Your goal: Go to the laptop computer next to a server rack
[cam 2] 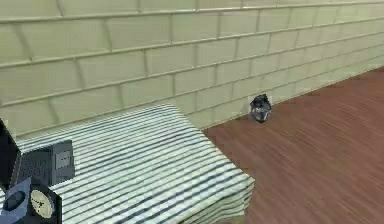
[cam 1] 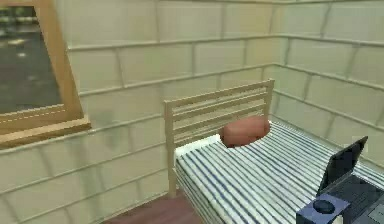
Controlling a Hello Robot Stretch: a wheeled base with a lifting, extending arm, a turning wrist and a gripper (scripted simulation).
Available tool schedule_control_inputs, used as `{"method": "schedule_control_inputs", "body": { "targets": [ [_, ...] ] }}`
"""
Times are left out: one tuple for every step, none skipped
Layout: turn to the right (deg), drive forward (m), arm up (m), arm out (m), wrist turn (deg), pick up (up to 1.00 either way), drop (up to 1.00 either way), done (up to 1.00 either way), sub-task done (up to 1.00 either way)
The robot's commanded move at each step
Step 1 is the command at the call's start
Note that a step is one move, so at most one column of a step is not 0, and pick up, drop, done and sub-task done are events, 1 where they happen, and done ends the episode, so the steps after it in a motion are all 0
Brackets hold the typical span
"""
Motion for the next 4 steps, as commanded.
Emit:
{"method": "schedule_control_inputs", "body": {
  "targets": [
    [-45.0, 0.0, 0.0, 0.0, 0.0, 0.0, 0.0, 0.0, 0.0],
    [-45.0, 0.0, 0.0, 0.0, 0.0, 0.0, 0.0, 0.0, 0.0],
    [-30.0, 0.0, 0.0, 0.0, 0.0, 0.0, 0.0, 0.0, 0.0],
    [0.0, 0.15, 0.0, 0.0, 0.0, 0.0, 0.0, 0.0, 0.0]
  ]
}}
